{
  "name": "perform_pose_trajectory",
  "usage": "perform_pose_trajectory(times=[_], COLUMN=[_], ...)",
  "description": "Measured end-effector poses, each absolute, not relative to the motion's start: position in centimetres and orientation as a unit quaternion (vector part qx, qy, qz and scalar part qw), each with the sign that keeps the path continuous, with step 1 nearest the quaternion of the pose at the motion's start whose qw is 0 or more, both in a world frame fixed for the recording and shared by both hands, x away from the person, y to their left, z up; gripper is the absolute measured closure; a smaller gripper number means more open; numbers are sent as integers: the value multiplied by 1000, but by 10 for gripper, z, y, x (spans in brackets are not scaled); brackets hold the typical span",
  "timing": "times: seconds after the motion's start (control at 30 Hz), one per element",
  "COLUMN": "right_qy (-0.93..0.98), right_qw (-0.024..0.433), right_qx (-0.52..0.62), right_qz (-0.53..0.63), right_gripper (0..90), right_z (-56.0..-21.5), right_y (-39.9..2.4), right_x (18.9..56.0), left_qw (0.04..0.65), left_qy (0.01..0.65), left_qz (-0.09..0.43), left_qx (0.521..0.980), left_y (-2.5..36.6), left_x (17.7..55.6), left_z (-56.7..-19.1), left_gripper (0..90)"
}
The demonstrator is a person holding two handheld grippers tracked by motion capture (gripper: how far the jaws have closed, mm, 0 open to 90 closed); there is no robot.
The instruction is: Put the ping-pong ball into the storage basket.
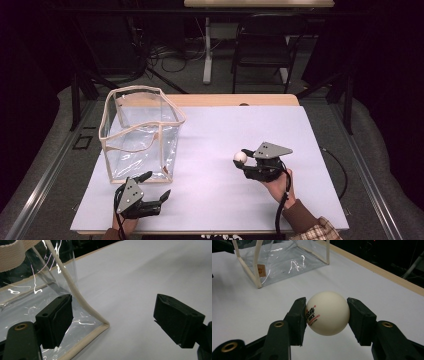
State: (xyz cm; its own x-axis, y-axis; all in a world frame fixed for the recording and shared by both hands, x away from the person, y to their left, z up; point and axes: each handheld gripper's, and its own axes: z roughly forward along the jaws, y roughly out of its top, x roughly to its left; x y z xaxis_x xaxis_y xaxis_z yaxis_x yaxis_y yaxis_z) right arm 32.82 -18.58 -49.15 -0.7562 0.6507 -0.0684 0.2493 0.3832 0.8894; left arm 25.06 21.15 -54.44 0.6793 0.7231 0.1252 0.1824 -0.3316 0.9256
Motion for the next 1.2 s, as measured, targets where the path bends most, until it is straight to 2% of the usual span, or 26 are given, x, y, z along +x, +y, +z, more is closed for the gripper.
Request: perform_pose_trajectory(times=[1.2], right_qy=[810], right_qw=[197], right_qx=[254], right_qz=[491], right_gripper=[511], right_z=[-472], right_y=[-158], right_x=[345], left_qw=[497], left_qy=[294], left_qz=[274], left_qx=[769], left_y=[213], left_x=[249], left_z=[-544], left_gripper=[158])
